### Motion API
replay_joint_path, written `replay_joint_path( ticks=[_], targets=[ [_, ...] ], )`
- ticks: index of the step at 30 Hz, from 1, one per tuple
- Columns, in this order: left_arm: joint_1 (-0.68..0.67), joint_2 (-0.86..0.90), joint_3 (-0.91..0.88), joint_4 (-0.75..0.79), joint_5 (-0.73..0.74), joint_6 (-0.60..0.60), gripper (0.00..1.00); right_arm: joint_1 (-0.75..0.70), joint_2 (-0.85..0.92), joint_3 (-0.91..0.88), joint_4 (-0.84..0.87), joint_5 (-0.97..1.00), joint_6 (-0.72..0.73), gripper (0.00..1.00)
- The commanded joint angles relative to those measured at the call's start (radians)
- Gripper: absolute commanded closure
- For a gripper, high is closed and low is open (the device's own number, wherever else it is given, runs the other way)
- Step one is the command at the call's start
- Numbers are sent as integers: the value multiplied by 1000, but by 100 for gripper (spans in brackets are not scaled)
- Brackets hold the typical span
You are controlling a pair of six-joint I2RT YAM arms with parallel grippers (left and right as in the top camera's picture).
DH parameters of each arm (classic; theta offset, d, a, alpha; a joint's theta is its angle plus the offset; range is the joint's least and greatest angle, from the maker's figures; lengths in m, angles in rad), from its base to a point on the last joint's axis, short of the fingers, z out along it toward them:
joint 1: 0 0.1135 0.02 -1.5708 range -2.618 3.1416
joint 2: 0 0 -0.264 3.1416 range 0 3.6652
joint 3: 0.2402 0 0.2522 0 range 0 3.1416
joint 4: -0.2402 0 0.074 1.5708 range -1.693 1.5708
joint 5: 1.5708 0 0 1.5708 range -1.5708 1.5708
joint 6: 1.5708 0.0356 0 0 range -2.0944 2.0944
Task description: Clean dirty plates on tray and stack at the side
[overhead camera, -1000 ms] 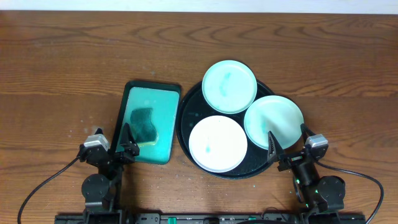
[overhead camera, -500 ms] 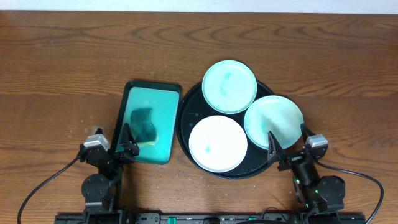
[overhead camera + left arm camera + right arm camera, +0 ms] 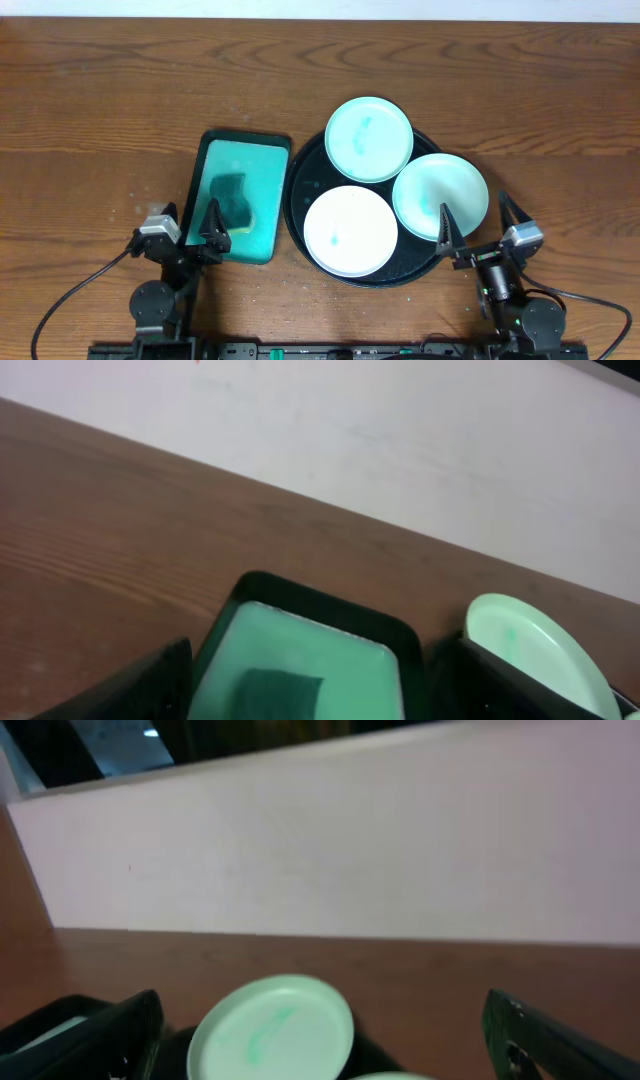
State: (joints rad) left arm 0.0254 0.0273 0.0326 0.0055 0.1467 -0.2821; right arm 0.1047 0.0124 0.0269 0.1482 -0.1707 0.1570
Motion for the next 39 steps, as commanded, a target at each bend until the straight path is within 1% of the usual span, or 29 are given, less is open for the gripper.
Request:
replay_joint_path(
  ticks=[1,3,4,5,8,9,11,15,17,19,23,26,27,29,32,34,36,39],
  targets=[
    [2,88,183,-37,-8,-8,18,-8,23,125,-38,-10,-123,1],
    [2,176,278,-90,-8,-8,18,-8,78,215,-111,-22,-181,1],
    [2,254,354,-137,-8,-8,18,-8,123,269,-157,-22,-190,1],
    [2,287,384,-157,-8,-8,18,-8,148,295,-177,-22,-190,1],
    [2,480,555,-272,18,-8,18,-8,309,435,-275,-44,-196,1],
    [2,559,626,-332,38,-8,18,-8,396,511,-333,-76,-196,1],
    [2,665,726,-424,65,-8,18,-8,507,611,-417,-132,-196,1],
    [2,856,910,-631,97,-8,18,-8,743,825,-640,-218,-196,1],
    [2,922,967,-703,97,-8,18,-8,836,900,-704,-258,-196,1],
    [2,968,996,-744,97,-8,18,-8,903,941,-703,-272,-191,1],
    [2,1001,999,-774,111,-9,18,-8,1001,953,-714,-295,-123,1],
    [2,1003,999,-812,141,-8,18,-5,1054,951,-747,-337,-32,1],
    [2,1003,999,-821,141,-8,18,0,1072,950,-764,-341,-30,3],
    [2,1003,999,-837,141,-8,18,42,1139,937,-842,-329,-30,22],
    [2,1003,999,-843,141,-8,18,135,1252,904,-934,-270,5,37],
    [2,1003,999,-843,141,-8,18,188,1311,883,-967,-171,79,42],
    [2,1003,999,-850,141,-8,18,233,1363,856,-976,-124,135,49],
    [2,1003,999,-872,141,-8,18,283,1422,828,-967,-110,158,52]
  ],
)
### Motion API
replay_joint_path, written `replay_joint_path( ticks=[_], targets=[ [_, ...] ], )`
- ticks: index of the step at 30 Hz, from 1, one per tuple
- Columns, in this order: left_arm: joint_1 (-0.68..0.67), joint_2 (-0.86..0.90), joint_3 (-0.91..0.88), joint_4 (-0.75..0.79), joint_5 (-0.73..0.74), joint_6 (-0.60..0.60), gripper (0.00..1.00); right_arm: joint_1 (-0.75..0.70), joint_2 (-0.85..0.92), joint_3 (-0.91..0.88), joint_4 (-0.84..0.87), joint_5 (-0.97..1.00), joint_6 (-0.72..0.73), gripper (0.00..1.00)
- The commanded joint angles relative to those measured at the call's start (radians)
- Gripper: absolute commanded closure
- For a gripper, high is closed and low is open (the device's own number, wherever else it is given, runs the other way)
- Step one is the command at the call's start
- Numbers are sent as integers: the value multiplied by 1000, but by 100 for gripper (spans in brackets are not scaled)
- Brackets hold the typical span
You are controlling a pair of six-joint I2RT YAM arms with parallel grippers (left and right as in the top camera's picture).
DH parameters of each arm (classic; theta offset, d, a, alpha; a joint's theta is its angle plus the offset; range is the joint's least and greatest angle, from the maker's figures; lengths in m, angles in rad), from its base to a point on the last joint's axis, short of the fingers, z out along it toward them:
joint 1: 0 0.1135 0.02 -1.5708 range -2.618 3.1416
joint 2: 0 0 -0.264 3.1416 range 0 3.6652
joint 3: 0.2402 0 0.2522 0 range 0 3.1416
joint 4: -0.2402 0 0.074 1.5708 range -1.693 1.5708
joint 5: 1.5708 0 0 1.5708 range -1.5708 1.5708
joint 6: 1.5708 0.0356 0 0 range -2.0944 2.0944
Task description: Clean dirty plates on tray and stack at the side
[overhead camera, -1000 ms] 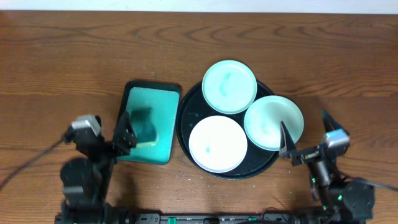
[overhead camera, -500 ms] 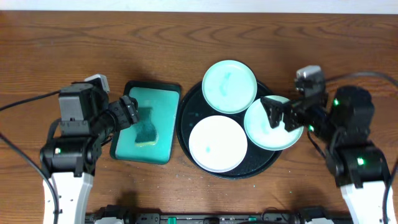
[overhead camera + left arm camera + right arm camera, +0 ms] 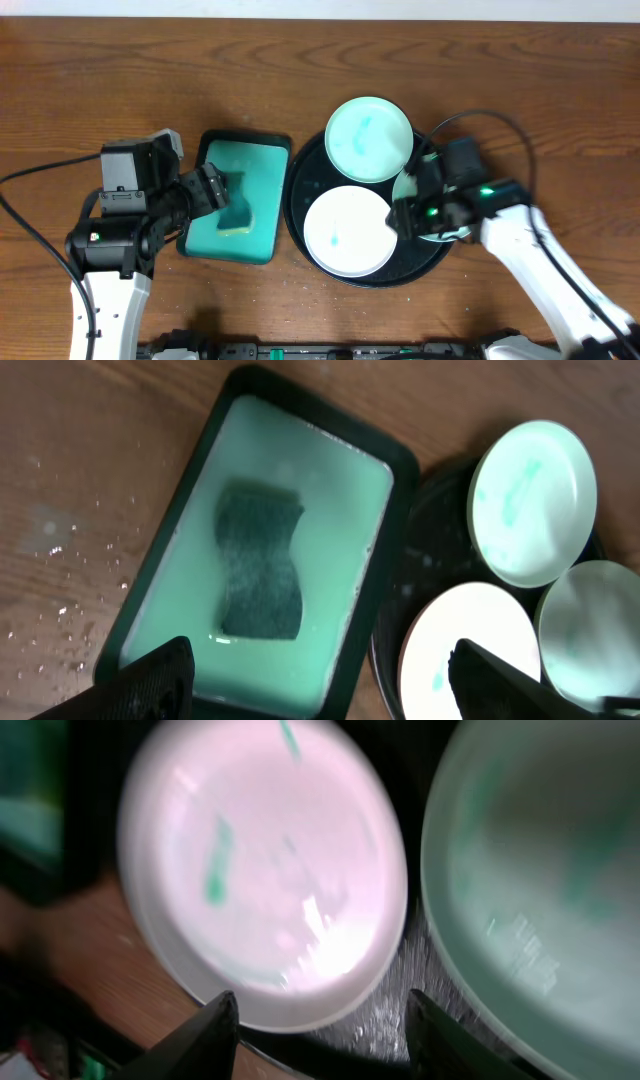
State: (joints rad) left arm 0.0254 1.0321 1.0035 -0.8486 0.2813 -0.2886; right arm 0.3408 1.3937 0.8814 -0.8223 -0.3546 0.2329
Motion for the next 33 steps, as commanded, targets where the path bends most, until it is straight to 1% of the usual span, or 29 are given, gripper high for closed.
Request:
replay_joint_path(
  ticks=[1,4,6,7,9,13,15,17,21,24,29,31,33],
  targets=[
    [2,-1,28,-29,6,-2,18,60,60,-32,3,101,110,52],
    [2,0,28,-56,6,-1,18,81,120,-47,15,171,192,56],
    [2,0,28,-71,6,-1,18,89,153,-56,58,158,192,58],
    [2,2,28,-75,6,-1,18,93,169,-63,87,158,193,61],
    [2,8,28,-80,6,-2,19,93,194,-69,131,172,194,71],
    [2,37,28,-95,6,-2,20,92,250,-73,176,193,227,84],
    [2,58,27,-102,6,-2,22,92,263,-72,185,193,227,93],
    [2,82,24,-105,5,-1,23,92,262,-72,195,205,226,99],
    [1,161,5,-98,-17,-2,27,83,254,-70,226,283,241,99],
    [1,242,-14,-72,-30,-2,30,71,254,-70,249,303,269,99],
    [-30,396,-20,-4,-32,-1,30,65,254,-70,282,302,268,99],
    [-60,464,-20,21,-71,-1,30,65,254,-70,284,302,268,99],
    [-77,523,-20,31,-160,-24,30,65,254,-70,283,302,268,99]
  ],
)
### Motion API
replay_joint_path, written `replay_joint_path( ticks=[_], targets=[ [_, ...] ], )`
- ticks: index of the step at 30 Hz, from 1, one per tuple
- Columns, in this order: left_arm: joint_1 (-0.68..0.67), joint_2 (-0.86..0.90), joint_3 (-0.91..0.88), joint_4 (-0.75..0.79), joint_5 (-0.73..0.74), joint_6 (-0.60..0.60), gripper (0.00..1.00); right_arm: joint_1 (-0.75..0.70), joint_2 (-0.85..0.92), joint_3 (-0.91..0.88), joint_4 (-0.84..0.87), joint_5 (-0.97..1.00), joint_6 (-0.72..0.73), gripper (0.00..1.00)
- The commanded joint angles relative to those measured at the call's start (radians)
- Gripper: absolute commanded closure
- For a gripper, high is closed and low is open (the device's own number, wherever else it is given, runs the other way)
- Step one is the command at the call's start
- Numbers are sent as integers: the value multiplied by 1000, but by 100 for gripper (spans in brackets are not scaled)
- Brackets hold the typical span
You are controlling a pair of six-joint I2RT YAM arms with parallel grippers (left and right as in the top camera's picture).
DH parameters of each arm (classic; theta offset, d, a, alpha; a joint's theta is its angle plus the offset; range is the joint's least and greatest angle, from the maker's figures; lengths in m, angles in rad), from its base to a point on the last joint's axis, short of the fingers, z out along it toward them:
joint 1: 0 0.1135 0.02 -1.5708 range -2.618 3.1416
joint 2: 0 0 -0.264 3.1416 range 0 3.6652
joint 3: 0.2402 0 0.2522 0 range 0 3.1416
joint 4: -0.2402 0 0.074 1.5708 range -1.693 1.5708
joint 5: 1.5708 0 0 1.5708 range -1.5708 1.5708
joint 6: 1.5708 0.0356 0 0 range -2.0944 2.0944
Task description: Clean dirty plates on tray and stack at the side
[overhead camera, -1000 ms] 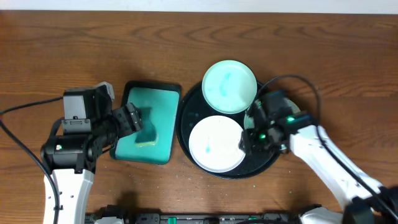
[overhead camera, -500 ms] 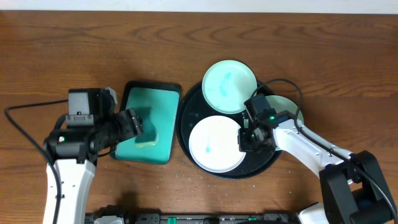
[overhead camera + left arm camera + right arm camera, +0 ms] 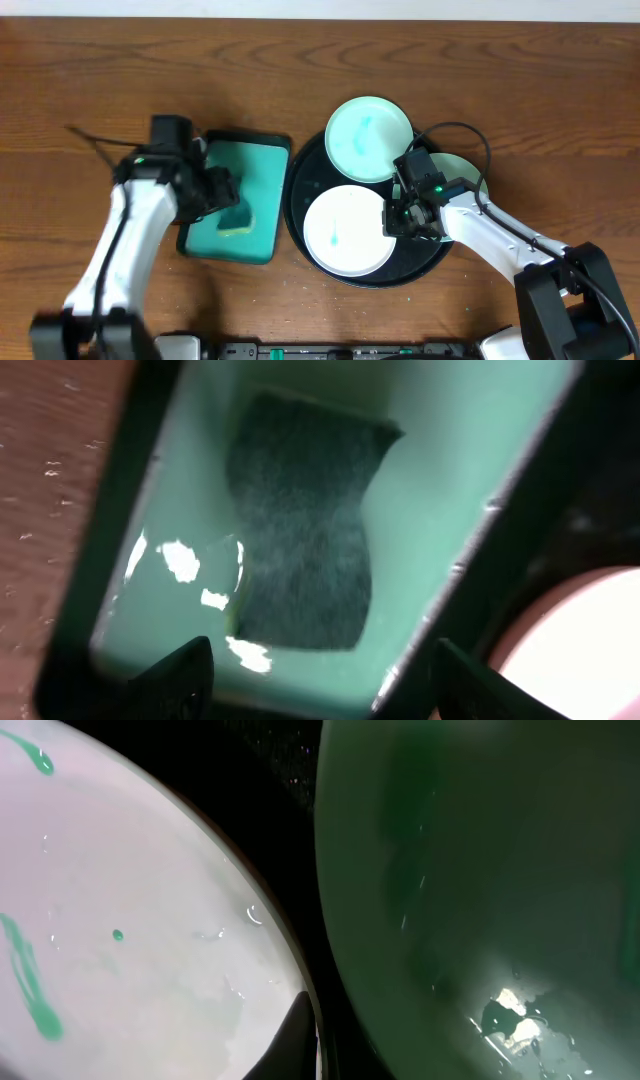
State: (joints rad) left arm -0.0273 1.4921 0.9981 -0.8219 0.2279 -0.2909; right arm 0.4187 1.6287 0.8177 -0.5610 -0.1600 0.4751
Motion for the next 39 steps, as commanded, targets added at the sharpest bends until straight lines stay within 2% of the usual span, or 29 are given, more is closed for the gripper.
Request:
replay_joint_path(
  ticks=[1,4,7,9,12,13,22,28,34,39],
  targets=[
    [-27,92,-14,11,-146,-49,30,-13,19,-6,20,107,26,99],
    [-24,175,-14,82,-124,-66,35,-13,19,-6,19,107,26,99],
    [-27,246,-14,144,-60,-66,50,-13,19,-6,20,107,26,99],
    [-29,276,-14,155,-30,-66,62,-13,19,-6,21,107,26,99],
    [-29,287,-14,151,-21,-66,88,-11,19,-6,20,107,26,99],
    [-29,281,-11,148,-21,-66,93,-11,19,-6,20,107,26,99],
    [-29,151,97,6,-27,-62,93,-11,19,-6,23,107,26,99],
    [-40,29,102,-16,-34,-58,93,-11,19,-6,24,107,26,99],
    [-92,17,102,-22,-166,-59,93,-11,19,-6,29,107,26,99],
    [-155,17,102,-14,-168,-71,93,-11,19,-6,30,107,26,98]
  ],
)
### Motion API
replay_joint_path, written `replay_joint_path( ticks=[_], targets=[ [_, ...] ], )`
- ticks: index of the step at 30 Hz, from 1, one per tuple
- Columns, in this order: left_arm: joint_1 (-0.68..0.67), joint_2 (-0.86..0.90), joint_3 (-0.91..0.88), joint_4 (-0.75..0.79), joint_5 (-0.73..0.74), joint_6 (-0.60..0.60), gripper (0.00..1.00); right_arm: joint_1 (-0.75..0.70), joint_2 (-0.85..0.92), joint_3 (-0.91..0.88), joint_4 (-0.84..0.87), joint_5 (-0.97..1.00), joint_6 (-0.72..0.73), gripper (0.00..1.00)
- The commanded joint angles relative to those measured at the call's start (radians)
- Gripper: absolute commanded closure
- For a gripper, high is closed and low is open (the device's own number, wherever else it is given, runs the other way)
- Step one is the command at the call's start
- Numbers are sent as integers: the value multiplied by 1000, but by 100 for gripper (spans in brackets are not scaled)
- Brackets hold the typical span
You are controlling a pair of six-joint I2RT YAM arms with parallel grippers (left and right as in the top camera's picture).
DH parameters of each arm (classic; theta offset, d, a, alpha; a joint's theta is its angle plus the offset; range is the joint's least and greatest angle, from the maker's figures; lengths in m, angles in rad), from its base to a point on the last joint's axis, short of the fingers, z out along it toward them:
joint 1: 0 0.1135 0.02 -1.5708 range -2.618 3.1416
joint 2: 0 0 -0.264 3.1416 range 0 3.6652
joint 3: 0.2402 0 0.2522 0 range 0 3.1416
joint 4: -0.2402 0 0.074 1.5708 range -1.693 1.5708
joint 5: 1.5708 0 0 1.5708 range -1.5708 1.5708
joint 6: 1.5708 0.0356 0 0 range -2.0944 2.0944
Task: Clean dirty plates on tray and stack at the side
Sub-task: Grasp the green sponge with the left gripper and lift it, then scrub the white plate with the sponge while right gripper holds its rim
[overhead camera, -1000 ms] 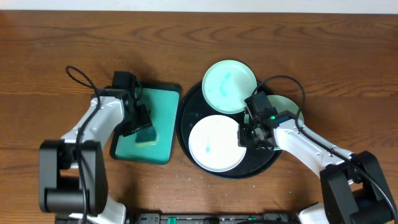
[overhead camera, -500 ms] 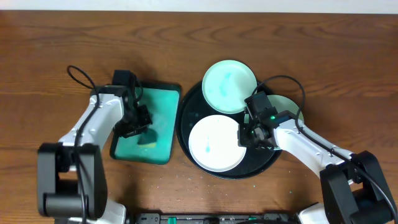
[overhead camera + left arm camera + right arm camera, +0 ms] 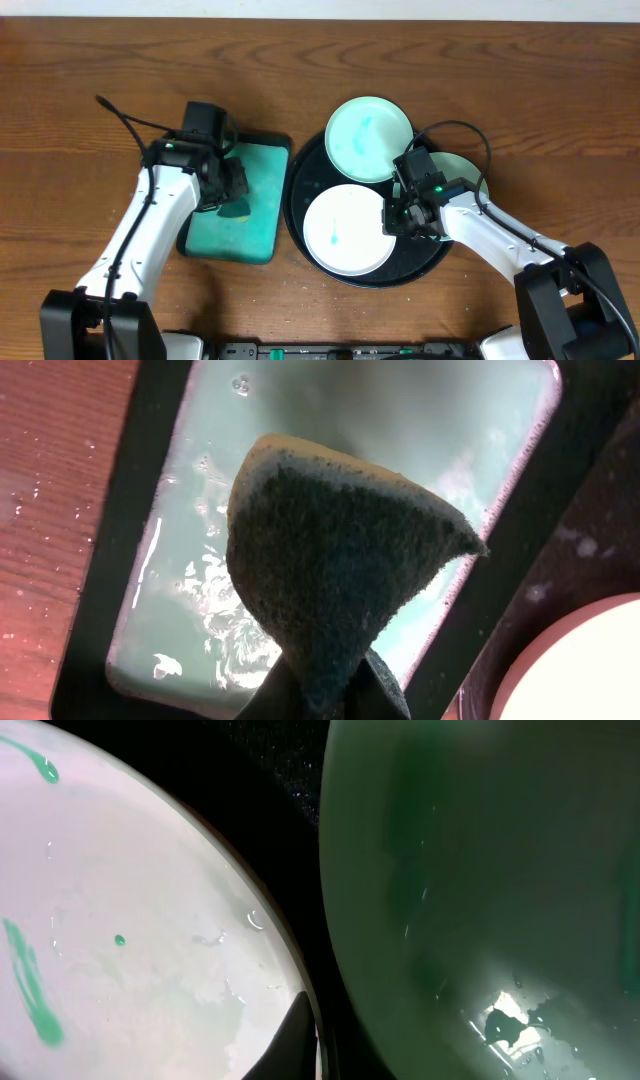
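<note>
My left gripper (image 3: pixel 228 188) hangs over the rectangular green basin (image 3: pixel 256 238) and is shut on the dark green sponge (image 3: pixel 340 550), which is lifted, folded and wet. Its jaws (image 3: pixel 322 678) pinch the sponge's lower end. Three plates lie on the round black tray (image 3: pixel 300 182): a white one (image 3: pixel 345 232) with green smears, a light green one (image 3: pixel 369 138) at the back, and another light green one (image 3: pixel 466 172) on the right. My right gripper (image 3: pixel 398 215) is shut on the right plate's left rim (image 3: pixel 480 870). One finger (image 3: pixel 298 1030) shows beside the white plate (image 3: pixel 120 920).
The basin holds soapy green water (image 3: pixel 200 590) and sits just left of the round tray. Bare wooden table (image 3: pixel 100 80) lies to the left, behind, and to the right of the tray. My right arm's cable loops over the right plate.
My left gripper was open low over the sponge lying flat in the basin. Now it is shut on the sponge, which is raised off the water. The right gripper has stayed at the plate rim.
Both arms first rested open at the near table edge. Then the left was above the basin and the right above the plates. Later the left was low over the sponge and the right on the right plate's rim. Now the left holds the sponge.
</note>
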State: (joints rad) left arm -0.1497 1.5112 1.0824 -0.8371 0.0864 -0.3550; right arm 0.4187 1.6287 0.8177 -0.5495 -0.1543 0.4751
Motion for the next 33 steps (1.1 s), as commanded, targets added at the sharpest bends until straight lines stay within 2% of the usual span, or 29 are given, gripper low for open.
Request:
replay_joint_path(
  ticks=[1,4,8,10,17,21,24,30,33],
  targets=[
    [-51,-2,17,5,11,-7,93,-11,19,-6,18,101,25,98],
    [-121,0,-5,85,221,-13,93,-11,19,-6,19,101,26,98],
    [-245,45,-47,231,332,-139,93,-11,19,-6,18,101,26,98],
    [-289,75,-47,267,379,-161,93,-11,19,-6,17,101,26,98],
    [-455,251,-47,394,400,-258,93,-11,19,-6,15,101,26,98],
    [-487,329,-47,386,420,-332,93,-11,19,-6,14,101,25,99],
    [-483,344,-47,346,383,-337,93,-11,19,-6,14,101,25,99],
    [-411,344,-7,130,108,-364,93,-11,19,-6,15,101,25,99],
    [-385,342,15,104,31,-313,93,-11,19,-6,15,101,25,99]
  ],
)
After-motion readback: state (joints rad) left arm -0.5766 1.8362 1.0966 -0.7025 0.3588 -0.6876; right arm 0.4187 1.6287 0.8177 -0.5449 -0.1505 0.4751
